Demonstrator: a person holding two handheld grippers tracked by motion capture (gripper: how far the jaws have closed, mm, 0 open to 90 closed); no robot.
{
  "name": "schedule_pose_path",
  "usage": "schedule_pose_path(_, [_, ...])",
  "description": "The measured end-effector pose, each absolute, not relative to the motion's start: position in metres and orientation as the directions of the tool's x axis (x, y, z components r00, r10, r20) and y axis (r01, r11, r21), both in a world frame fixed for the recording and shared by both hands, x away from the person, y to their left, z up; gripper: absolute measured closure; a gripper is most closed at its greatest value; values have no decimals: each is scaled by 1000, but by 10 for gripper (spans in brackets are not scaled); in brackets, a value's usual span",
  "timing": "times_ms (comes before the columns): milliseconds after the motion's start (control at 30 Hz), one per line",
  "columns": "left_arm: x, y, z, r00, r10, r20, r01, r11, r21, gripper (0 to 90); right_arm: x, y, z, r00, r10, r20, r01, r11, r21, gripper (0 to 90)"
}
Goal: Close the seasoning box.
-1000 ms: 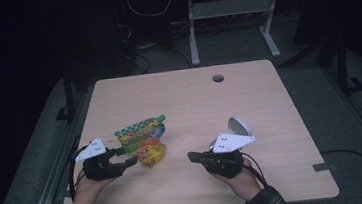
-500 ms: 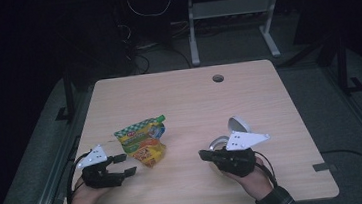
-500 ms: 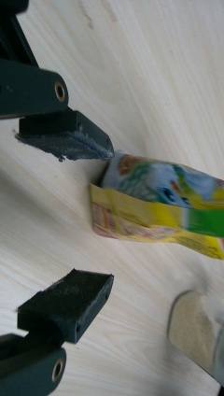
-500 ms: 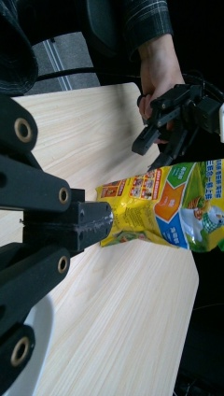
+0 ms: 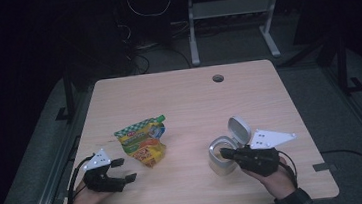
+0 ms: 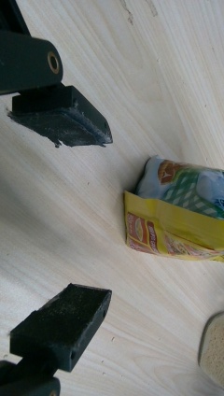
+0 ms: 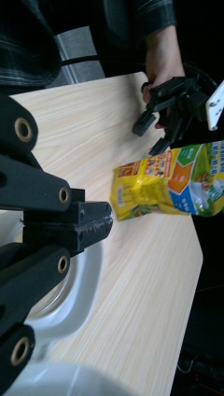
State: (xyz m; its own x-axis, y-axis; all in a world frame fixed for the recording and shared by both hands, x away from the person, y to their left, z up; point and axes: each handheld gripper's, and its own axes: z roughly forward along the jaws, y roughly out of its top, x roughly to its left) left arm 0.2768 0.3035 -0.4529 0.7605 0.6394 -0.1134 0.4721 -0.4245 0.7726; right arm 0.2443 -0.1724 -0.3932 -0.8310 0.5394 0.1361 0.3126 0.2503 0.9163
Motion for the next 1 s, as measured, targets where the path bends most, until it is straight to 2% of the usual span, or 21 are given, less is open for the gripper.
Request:
schedule_pose_path(333, [278, 303, -456, 755, 647, -105, 481, -438, 760, 182, 235, -218, -399, -790, 599, 127, 339, 255, 906, 898])
schedule_pose_path(600, [279, 304, -456, 753, 651, -99, 480, -440, 759, 182, 238, -253, -405, -716, 684, 142, 382, 214, 899, 898])
schedule_pose_path(800, [280, 304, -456, 753, 651, -97, 481, -444, 756, 182, 261, -251, -404, -695, 703, 153, 391, 191, 900, 899])
schedule_pose_path(1000, [280, 303, -456, 758, 645, -94, 480, -455, 750, 182, 272, -238, -398, -712, 686, 152, 368, 180, 912, 899])
